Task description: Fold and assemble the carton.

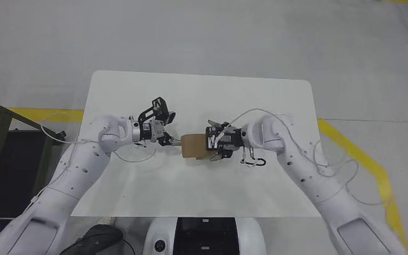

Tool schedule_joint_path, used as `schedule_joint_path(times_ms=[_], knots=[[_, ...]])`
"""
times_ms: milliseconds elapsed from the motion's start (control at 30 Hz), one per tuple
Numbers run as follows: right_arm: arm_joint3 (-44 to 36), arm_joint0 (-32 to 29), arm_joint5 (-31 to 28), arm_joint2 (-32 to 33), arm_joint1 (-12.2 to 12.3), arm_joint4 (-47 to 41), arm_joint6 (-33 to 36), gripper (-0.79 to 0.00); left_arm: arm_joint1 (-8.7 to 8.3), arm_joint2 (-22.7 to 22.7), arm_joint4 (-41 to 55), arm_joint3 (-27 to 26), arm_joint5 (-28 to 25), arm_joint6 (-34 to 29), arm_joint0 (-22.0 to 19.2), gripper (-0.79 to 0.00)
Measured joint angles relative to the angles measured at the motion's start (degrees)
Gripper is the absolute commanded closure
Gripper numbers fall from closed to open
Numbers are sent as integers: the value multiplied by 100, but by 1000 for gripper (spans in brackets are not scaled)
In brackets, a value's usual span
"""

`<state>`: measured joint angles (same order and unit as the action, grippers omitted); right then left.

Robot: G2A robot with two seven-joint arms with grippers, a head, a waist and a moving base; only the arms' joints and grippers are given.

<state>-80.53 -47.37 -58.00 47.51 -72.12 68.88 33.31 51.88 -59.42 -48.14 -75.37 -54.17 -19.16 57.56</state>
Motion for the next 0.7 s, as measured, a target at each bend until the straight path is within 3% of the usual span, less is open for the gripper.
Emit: schedule_joint_path(times_ms=[333, 367, 400, 467, 500, 567, 700], knots=[[1071, 715, 0, -1055, -44, -158, -757, -785, 24, 33, 18, 9, 48, -85, -43, -785], [1121, 740, 0, -1112, -41, -138, -815, -686, 25, 32, 20, 8, 52, -93, -40, -785], [1166, 765, 0, -1164, -38, -119, -874, -394, 25, 32, 22, 6, 58, -101, -37, -785], [1250, 823, 0, -1264, -28, -74, -1017, -194, 27, 31, 27, -2, 67, -114, -32, -785], [1280, 845, 0, -1297, -24, -57, -1077, -52, 27, 30, 31, -3, 70, -117, -29, -785], [1339, 887, 0, -1356, -13, -31, -1221, -25, 29, 25, 42, -8, 79, -122, -22, -785], [1388, 926, 0, -1365, 25, 8, -1511, -71, 18, -56, 50, -39, 106, -40, 6, -785]])
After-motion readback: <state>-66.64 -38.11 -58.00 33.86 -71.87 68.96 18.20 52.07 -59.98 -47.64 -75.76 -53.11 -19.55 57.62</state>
